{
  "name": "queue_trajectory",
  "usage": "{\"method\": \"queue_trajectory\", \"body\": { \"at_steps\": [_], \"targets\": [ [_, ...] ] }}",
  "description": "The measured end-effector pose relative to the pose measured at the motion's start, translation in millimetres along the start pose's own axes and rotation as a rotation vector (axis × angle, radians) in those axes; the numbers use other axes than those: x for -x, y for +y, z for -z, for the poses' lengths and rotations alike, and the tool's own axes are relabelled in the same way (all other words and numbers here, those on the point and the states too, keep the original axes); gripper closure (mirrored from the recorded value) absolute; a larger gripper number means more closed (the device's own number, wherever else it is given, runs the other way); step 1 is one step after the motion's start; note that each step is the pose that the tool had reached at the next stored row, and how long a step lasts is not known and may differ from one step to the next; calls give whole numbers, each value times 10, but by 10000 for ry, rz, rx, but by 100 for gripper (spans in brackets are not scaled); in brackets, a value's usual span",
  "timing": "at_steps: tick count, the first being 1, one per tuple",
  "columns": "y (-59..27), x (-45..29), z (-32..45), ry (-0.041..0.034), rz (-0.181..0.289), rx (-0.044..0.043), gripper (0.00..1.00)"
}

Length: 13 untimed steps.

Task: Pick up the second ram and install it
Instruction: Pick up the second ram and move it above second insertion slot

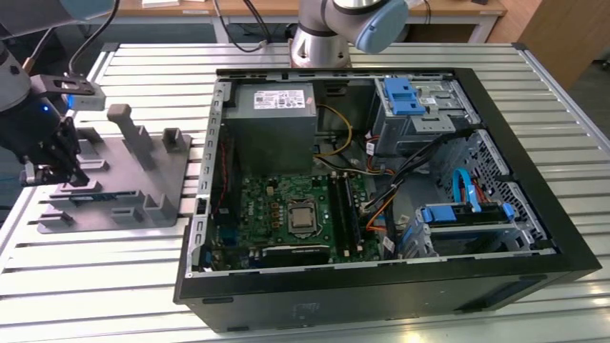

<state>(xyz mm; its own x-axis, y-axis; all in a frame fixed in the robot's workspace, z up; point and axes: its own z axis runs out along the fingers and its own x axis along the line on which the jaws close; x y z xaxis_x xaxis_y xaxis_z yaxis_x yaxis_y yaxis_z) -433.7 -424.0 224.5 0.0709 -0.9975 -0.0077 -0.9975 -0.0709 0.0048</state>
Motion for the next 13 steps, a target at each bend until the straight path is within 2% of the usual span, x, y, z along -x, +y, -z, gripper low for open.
{"method": "queue_trajectory", "body": {
  "at_steps": [7, 13],
  "targets": [
    [-15, -3, -62, 0, -426, -2, 90],
    [-29, -4, -80, 2, -484, -2, 90]
  ]
}}
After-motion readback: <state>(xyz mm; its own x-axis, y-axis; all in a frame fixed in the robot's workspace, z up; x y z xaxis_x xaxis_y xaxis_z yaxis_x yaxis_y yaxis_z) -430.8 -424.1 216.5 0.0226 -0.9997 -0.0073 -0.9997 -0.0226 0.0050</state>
